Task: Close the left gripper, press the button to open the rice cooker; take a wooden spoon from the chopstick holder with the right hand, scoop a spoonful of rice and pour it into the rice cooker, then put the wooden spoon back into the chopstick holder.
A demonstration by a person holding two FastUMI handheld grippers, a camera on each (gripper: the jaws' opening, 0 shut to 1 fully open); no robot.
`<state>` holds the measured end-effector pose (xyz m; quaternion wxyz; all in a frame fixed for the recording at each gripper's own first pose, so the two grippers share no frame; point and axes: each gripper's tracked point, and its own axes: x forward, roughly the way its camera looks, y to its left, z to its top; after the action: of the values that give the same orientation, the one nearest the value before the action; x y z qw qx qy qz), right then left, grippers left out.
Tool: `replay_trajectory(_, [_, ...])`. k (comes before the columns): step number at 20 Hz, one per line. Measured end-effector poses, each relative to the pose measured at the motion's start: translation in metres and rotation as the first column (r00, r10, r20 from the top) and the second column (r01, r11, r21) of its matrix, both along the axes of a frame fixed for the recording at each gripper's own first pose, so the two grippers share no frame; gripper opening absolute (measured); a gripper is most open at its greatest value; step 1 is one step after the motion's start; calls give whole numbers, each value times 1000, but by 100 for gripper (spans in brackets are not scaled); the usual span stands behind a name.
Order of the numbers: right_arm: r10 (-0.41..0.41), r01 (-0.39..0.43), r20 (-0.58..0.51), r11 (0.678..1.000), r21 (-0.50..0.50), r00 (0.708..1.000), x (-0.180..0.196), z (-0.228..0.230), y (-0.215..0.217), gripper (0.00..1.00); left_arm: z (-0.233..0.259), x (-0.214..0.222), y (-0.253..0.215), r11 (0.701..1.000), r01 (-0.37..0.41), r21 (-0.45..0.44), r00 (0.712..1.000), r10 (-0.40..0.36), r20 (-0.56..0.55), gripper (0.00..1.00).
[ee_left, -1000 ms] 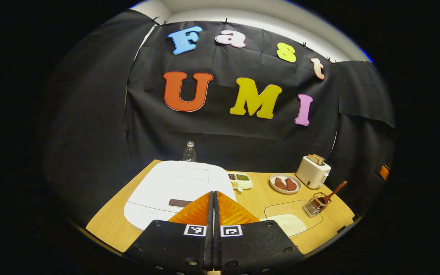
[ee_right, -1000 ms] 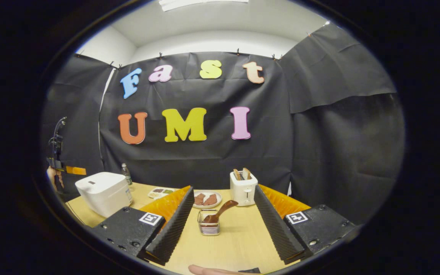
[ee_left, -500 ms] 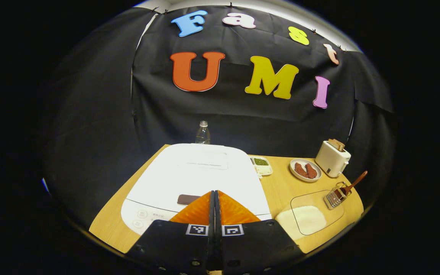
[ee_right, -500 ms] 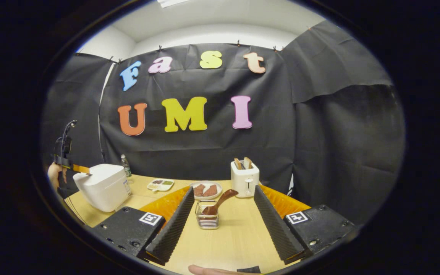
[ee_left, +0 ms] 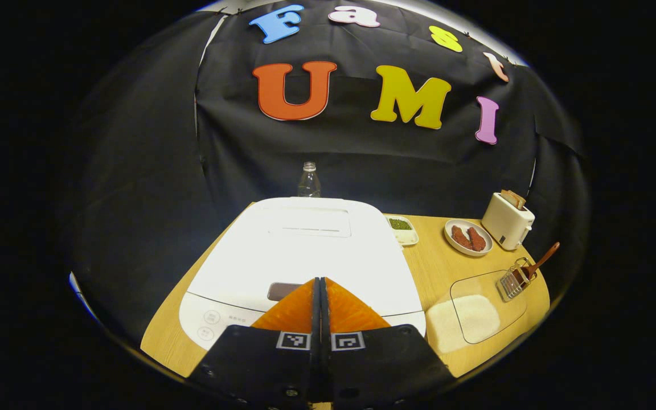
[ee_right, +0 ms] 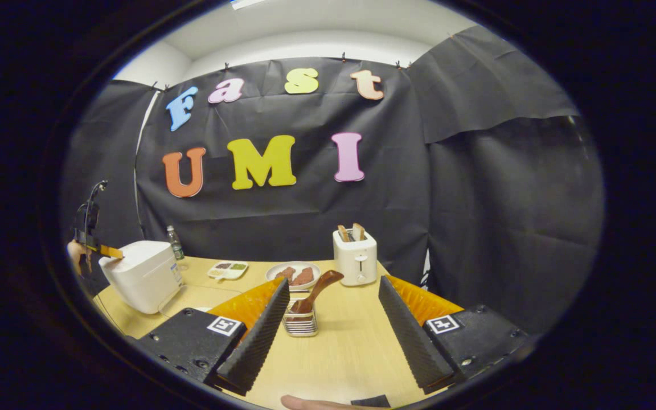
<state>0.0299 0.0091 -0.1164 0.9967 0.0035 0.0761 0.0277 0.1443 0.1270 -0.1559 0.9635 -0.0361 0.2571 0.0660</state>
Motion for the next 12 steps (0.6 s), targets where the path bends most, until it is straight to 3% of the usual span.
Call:
replay_trajectory(1, [5, -5, -10, 1000, -11, 1000, -1, -6, 1, 96, 0, -1, 0, 1000, -3, -17, 1000, 3, 2, 0])
replay_trajectory(2, [4, -4, -18, 1000, -24, 1000, -2, -12, -1, 100, 0, -1, -1, 1000, -3, -30, 1000, 3, 4, 0])
replay_trajectory(5, [3, -4, -34, 999, -47, 999, -7, -19, -3, 96, 9, -3, 1, 996, -37, -75, 999, 39, 19, 0])
replay_trajectory(8, [-7, 6, -31, 999, -54, 999, -9, -18, -7, 100, 58, -7, 3, 996, -77, -48, 980, 85, 178, 0])
replay_trajectory(10, [-11, 8, -34, 998, -61, 999, -9, -18, -5, 100, 80, -17, 7, 994, -108, -29, 970, 111, 217, 0])
replay_trajectory(12, [-3, 1, -32, 998, -56, 999, -9, -16, 0, 96, 98, -25, -6, 996, -85, -30, 965, 90, 244, 0])
